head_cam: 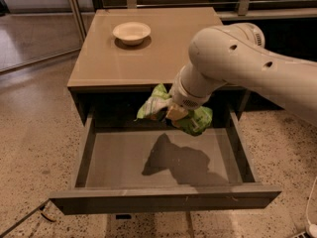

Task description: Pick green rice chip bag from top drawer and place on counter

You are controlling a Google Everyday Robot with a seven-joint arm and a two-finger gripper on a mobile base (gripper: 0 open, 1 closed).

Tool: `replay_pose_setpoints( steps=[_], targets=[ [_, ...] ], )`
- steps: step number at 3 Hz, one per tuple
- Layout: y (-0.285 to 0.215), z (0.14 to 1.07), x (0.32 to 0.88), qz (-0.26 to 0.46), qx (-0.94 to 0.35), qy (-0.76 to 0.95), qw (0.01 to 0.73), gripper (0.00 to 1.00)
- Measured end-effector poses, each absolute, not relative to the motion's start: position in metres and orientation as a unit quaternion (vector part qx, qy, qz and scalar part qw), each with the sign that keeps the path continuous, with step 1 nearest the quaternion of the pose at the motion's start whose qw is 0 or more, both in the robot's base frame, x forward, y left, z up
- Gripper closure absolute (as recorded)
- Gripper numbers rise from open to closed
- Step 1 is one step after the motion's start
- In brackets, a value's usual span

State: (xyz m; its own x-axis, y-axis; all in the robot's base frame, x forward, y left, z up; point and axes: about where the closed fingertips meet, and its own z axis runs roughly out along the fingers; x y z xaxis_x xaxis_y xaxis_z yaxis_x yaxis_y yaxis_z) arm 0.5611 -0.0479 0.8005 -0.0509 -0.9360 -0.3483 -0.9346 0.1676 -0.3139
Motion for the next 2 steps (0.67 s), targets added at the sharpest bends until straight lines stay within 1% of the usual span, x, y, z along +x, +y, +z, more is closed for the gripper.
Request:
replay_pose_setpoints(
  steps=[1, 2],
  targets=[
    [-0.039, 0.871, 0.578, -0.042, -0.648, 0.706, 0.281, 1.0],
    [-0.032, 0.932, 0.593, -0.08, -0.646, 0.678, 0.341, 1.0]
  ],
)
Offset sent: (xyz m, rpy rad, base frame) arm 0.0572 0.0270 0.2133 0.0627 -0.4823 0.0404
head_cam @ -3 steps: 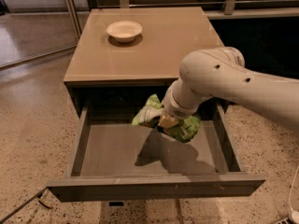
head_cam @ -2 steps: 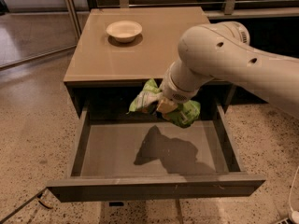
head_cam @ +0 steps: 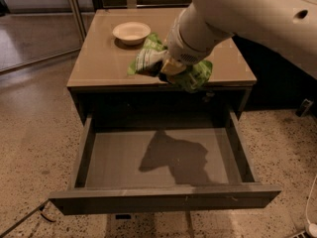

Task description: Pick green rice chip bag from top drawer and place on counter

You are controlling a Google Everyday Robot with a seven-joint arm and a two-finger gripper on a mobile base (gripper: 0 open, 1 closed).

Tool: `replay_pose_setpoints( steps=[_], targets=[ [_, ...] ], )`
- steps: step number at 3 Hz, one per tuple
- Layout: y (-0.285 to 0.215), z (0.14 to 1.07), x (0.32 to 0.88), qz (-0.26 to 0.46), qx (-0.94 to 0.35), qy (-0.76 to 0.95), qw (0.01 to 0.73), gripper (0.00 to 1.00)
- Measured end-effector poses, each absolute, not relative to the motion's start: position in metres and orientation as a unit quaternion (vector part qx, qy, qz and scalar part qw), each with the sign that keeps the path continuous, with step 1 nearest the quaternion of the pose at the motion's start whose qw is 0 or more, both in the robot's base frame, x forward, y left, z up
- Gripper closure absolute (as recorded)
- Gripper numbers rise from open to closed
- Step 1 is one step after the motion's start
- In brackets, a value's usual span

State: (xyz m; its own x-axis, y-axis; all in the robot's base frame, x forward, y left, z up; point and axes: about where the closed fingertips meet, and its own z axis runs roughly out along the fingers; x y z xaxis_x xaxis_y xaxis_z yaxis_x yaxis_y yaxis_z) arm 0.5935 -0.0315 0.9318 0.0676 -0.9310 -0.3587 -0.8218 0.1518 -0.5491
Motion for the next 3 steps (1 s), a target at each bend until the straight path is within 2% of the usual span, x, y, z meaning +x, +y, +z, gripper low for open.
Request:
replay_pose_setpoints(
  steps=[1, 2, 3],
  targets=[
    [-0.031, 0.936, 0.595, -0.081, -0.645, 0.677, 0.346, 1.0],
    [-0.031, 0.94, 0.6, -0.127, -0.65, 0.661, 0.353, 1.0],
    [-0.041, 0.946, 0.629, -0.189, -0.653, 0.634, 0.37, 1.0]
  ],
)
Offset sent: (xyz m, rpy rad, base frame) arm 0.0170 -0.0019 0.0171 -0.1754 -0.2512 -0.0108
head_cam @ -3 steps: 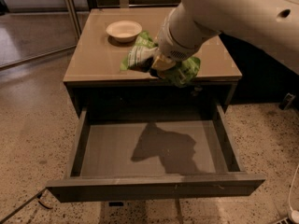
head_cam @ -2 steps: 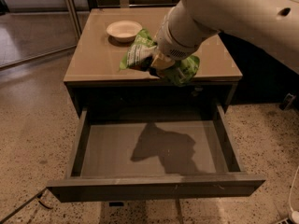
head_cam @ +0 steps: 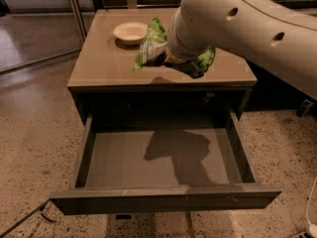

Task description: Pick green rice chip bag from top drawer and place on counter

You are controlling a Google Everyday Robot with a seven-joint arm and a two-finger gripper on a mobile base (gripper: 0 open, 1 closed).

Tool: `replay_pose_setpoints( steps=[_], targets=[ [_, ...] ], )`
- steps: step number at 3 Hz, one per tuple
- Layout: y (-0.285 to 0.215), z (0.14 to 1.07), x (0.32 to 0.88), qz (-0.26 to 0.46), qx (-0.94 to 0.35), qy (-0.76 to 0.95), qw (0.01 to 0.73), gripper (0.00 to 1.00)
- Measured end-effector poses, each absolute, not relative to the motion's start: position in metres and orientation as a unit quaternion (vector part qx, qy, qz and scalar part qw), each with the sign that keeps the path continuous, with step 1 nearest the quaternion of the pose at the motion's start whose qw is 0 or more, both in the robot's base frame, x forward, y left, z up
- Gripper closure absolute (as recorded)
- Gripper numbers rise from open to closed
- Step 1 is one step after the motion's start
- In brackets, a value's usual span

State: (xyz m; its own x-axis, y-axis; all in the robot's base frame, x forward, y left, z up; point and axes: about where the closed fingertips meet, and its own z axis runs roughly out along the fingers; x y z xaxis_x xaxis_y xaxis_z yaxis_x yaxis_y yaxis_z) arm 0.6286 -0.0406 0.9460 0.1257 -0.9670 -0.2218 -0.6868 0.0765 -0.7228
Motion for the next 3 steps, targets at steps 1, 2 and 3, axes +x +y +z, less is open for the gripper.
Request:
replay_pose_setpoints(
  steps=[1, 2, 3],
  targets=[
    [-0.052, 0.947, 0.666, -0.218, -0.646, 0.623, 0.384, 1.0],
    [-0.071, 0.943, 0.709, -0.204, -0.623, 0.638, 0.403, 1.0],
    [-0.077, 0.936, 0.744, -0.148, -0.599, 0.662, 0.425, 1.0]
  ],
)
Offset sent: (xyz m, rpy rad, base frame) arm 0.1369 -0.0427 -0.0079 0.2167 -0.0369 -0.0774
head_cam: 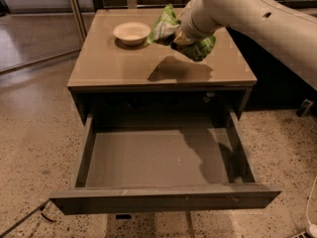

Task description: Pick green rice chip bag from top drawer and place on counter

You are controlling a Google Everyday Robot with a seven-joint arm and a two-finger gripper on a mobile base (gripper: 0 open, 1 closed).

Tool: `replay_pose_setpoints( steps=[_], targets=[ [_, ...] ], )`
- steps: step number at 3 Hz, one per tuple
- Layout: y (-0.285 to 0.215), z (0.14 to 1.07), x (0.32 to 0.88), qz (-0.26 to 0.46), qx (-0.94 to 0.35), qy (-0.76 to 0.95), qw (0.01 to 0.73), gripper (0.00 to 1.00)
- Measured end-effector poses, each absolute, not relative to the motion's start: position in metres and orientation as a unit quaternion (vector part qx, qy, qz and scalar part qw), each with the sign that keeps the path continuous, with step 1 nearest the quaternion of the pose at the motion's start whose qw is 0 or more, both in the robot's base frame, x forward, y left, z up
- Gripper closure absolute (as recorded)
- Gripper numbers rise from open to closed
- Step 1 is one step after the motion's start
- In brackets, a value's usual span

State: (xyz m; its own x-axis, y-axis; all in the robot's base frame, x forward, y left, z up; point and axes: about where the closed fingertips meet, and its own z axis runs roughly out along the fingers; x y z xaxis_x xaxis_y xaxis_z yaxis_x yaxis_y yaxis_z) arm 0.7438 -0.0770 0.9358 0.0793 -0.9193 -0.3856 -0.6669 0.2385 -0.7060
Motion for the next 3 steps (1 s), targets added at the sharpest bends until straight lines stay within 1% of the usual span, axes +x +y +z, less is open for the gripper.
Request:
replay_pose_setpoints(
  steps=[1, 2, 3],
  targets=[
    [-0.075, 0.927, 0.772, -0.084, -0.577, 0.685, 0.437, 1.0],
    [-0.076, 0.913, 0.79, -0.042, -0.559, 0.706, 0.433, 1.0],
    [-0.08, 0.897, 0.8, -0.017, -0.545, 0.723, 0.425, 1.0]
  ],
)
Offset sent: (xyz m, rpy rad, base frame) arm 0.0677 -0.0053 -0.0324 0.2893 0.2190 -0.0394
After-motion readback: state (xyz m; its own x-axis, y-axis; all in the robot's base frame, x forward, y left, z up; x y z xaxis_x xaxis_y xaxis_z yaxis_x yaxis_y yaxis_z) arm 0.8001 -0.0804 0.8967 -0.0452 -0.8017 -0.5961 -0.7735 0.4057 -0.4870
